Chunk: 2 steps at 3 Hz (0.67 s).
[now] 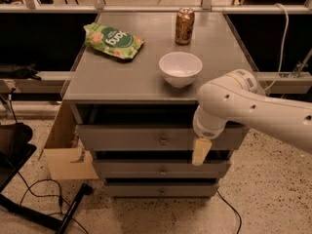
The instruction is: Open top drawer
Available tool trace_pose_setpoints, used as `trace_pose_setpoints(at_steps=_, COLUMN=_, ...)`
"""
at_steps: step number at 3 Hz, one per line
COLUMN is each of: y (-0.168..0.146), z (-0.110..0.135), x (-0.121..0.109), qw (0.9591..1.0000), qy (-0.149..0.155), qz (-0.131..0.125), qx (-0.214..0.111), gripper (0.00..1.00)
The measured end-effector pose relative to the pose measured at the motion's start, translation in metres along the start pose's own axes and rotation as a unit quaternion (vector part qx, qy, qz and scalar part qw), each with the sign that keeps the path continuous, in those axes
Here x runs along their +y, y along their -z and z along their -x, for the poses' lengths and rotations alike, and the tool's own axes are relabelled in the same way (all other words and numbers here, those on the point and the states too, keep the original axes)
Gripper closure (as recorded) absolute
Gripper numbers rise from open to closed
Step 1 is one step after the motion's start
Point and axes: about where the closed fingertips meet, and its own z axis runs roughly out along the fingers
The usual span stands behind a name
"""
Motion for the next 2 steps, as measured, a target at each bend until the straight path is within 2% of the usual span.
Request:
trace_pose_setpoints(at_steps=1, y=-0.0206, z=-0.003, x=0.0038, qw=0.9998, qy=-0.014, qz=0.012, qx=-0.006, gripper=0.27)
trace_pose_setpoints(at_steps=2, y=-0.0175, z=-0.0027, x=0.0038, qw=0.9998, qy=-0.015, qz=0.013, qx=-0.006, gripper=0.5)
